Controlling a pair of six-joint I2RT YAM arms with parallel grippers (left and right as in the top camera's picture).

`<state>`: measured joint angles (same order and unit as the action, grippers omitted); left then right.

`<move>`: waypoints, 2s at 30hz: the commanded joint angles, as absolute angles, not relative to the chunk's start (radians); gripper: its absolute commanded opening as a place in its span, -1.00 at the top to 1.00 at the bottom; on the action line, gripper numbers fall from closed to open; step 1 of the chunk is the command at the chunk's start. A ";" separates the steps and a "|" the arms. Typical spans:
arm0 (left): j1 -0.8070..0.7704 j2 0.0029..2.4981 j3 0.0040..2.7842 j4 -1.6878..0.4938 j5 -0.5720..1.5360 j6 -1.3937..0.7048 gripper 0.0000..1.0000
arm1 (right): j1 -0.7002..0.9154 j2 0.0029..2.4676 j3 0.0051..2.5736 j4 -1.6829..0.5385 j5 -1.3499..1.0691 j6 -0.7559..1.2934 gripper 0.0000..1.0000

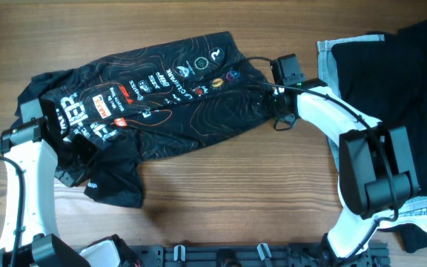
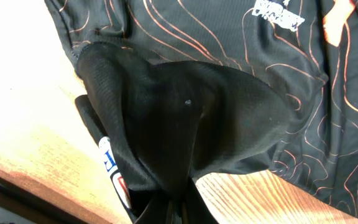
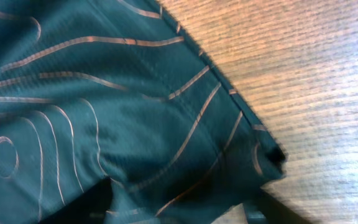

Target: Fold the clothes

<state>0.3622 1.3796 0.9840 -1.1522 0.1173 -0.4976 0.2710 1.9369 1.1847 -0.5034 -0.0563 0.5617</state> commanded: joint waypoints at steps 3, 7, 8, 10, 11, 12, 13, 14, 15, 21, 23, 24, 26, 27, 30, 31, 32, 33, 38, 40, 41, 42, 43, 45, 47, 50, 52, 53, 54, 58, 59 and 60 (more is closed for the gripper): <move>0.369 1.363 0.997 -1.152 0.107 -0.478 0.92 | 0.254 1.999 1.176 -0.483 -0.075 0.575 0.65; 0.368 1.363 0.998 -1.119 0.112 -0.459 0.92 | 0.216 1.961 1.180 -0.488 -0.072 0.550 0.92; 0.368 1.363 1.008 -1.090 0.139 -0.417 0.92 | 0.196 1.922 1.189 -0.498 -0.072 0.522 0.92; 0.365 1.363 1.053 -1.060 0.175 -0.396 0.92 | 0.154 1.842 1.227 -0.540 -0.073 0.474 0.92; 0.361 1.363 1.089 -1.055 0.187 -0.396 0.92 | 0.133 1.803 1.253 -0.570 -0.085 0.456 0.92; 0.353 1.363 1.144 -1.051 0.202 -0.396 0.92 | 0.101 1.744 1.306 -0.632 -0.107 0.430 0.92; 0.340 1.363 1.219 -1.050 0.218 -0.390 0.92 | 0.076 1.696 1.359 -0.690 -0.121 0.402 0.92; 0.327 1.363 1.291 -1.050 0.236 -0.360 0.92 | 0.059 1.648 1.409 -0.741 -0.129 0.366 0.92; 0.316 1.363 1.352 -1.053 0.245 -0.342 0.92 | 0.050 1.608 1.447 -0.780 -0.128 0.340 0.91; 0.258 1.359 1.792 -1.164 0.258 -0.344 0.92 | 0.041 1.383 1.699 -0.948 -0.115 0.262 0.92; 0.258 1.349 1.902 -1.188 0.258 -0.344 0.92 | 0.041 1.328 1.744 -0.946 -0.111 0.262 0.92; 0.258 1.337 1.954 -1.191 0.258 -0.344 0.92 | 0.041 1.299 1.768 -0.943 -0.097 0.262 0.92; 0.258 1.307 2.030 -1.185 0.258 -0.344 0.92 | 0.041 1.256 1.814 -0.933 -0.039 0.253 0.92; 0.258 1.291 2.054 -1.181 0.258 -0.344 0.92 | 0.041 1.240 1.833 -0.924 -0.020 0.231 0.92; 0.258 1.245 2.071 -1.152 0.258 -0.344 0.92 | 0.041 1.211 1.869 -0.898 0.063 0.208 0.92; 0.258 1.242 2.070 -1.149 0.258 -0.344 0.92 | 0.041 1.212 1.873 -0.897 0.086 0.208 0.92; 0.258 1.246 2.070 -1.150 0.258 -0.344 0.92 | 0.041 1.221 1.873 -0.897 0.086 0.208 0.92; 0.258 1.257 2.069 -1.150 0.258 -0.344 0.92 | 0.041 1.233 1.873 -0.898 0.086 0.208 0.92; 0.237 1.397 2.069 -1.139 0.258 -0.343 0.92 | 0.042 1.385 1.873 -0.894 0.072 0.156 0.92; 0.215 1.499 2.069 -1.114 0.258 -0.334 0.92 | 0.042 1.491 1.873 -0.873 0.071 0.157 0.92; 0.207 1.533 2.069 -1.098 0.258 -0.317 0.92 | 0.042 1.524 1.873 -0.858 0.071 0.157 0.92; 0.191 1.600 2.069 -1.058 0.256 -0.289 0.92 | 0.041 1.581 1.873 -0.816 0.071 0.159 0.92; 0.178 1.645 2.069 -1.021 0.244 -0.283 0.92 | 0.042 1.633 1.873 -0.764 0.071 0.161 0.92; 0.156 1.733 2.069 -0.933 0.209 -0.248 0.92 | 0.042 1.704 1.873 -0.664 0.071 0.177 0.92; 0.136 1.830 2.069 -0.790 0.201 -0.243 0.92 | 0.042 1.761 1.873 -0.523 0.072 0.192 0.92; 0.126 1.882 2.069 -0.600 0.201 -0.282 0.92 | 0.041 1.768 1.877 -0.330 0.072 0.242 0.92; 0.126 1.885 2.069 -0.469 0.202 -0.359 0.92 | 0.041 1.763 1.910 -0.232 0.072 0.246 0.92; 0.126 1.883 2.075 -0.388 0.207 -0.392 0.92 | 0.041 1.763 1.953 -0.202 0.081 0.257 0.91; 0.126 1.881 2.096 -0.325 0.209 -0.418 0.92 | 0.041 1.763 2.001 -0.194 0.101 0.271 0.92; 0.134 1.880 2.280 -0.250 0.208 -0.447 0.92 | 0.029 1.762 2.142 -0.188 0.144 0.250 0.92; 0.137 1.880 2.324 -0.253 0.209 -0.447 0.92 | 0.022 1.758 2.158 -0.194 0.143 0.237 0.92; 0.138 1.880 2.372 -0.271 0.209 -0.446 0.92 | 0.015 1.755 2.168 -0.217 0.143 0.236 0.92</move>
<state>0.1246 1.9186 2.2162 -0.2695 0.2279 -0.4110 0.0437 1.7885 2.1094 -0.1947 0.0807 0.2443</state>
